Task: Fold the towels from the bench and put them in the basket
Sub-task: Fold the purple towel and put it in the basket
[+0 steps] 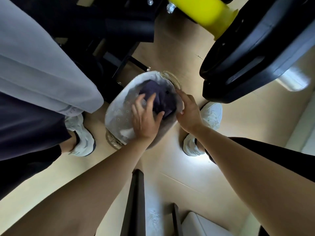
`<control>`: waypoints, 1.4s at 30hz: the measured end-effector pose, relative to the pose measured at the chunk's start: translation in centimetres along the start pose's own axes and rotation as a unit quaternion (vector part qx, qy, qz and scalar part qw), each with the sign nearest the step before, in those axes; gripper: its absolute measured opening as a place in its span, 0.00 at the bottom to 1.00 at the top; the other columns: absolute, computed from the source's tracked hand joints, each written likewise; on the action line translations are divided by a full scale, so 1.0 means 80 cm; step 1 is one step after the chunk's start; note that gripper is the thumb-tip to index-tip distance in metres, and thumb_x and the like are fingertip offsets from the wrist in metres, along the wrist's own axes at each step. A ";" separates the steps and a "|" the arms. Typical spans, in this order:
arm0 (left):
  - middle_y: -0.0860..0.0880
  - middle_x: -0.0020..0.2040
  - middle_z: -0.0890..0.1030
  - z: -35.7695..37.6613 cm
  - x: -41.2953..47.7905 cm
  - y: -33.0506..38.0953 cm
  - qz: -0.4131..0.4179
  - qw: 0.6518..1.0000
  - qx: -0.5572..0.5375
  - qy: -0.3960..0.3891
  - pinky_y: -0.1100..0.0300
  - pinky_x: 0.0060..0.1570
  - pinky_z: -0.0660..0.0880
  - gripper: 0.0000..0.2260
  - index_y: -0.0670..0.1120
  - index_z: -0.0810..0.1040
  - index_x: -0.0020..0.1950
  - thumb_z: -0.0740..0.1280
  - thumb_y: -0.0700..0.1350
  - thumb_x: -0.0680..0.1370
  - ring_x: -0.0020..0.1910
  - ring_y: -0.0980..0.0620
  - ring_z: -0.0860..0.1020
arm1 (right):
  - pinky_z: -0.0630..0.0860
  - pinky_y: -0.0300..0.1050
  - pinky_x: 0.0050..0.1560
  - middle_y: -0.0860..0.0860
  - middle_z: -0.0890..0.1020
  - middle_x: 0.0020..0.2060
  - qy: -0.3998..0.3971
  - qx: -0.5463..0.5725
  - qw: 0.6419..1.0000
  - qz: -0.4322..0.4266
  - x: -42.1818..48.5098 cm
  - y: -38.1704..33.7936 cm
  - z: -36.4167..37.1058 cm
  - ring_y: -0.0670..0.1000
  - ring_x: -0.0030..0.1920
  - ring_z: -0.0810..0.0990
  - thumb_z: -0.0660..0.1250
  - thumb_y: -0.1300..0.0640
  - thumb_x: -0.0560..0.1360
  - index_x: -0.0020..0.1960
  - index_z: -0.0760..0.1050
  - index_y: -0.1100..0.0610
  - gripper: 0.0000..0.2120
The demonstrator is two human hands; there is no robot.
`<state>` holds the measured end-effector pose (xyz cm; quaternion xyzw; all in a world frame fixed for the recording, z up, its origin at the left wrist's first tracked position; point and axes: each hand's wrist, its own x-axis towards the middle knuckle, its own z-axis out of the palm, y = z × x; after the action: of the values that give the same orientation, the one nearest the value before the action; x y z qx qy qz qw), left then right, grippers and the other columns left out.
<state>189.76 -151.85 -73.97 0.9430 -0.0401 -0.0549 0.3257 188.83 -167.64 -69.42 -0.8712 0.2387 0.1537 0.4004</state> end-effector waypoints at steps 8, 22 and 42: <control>0.44 0.79 0.68 0.028 0.042 -0.011 0.023 0.983 0.129 -0.127 0.44 0.76 0.63 0.35 0.51 0.72 0.76 0.71 0.64 0.72 0.79 0.38 0.62 | 0.69 0.36 0.57 0.50 0.71 0.66 0.001 -0.016 1.000 -0.006 -0.004 -0.002 0.003 0.54 0.63 0.76 0.61 0.70 0.70 0.77 0.62 0.44 0.39; 0.42 0.77 0.69 0.000 0.042 -0.003 -0.001 0.984 0.121 -0.130 0.42 0.71 0.68 0.35 0.49 0.73 0.74 0.73 0.61 0.70 0.76 0.38 0.66 | 0.69 0.41 0.69 0.54 0.71 0.69 -0.006 0.004 0.999 -0.053 0.001 0.002 0.007 0.54 0.67 0.74 0.61 0.74 0.67 0.77 0.64 0.51 0.40; 0.53 0.49 0.87 -0.284 -0.005 0.071 0.125 0.990 0.018 -0.067 0.49 0.45 0.81 0.16 0.51 0.85 0.56 0.67 0.55 0.73 0.50 0.46 0.84 | 0.74 0.35 0.43 0.48 0.84 0.37 0.020 -0.004 0.996 -0.082 -0.041 -0.135 -0.087 0.41 0.37 0.81 0.74 0.60 0.71 0.44 0.82 0.55 0.03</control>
<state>192.05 -142.40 -52.66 0.9305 -0.1808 -0.0762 0.3094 192.43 -165.93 -56.76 -0.8923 0.1738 0.1033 0.4035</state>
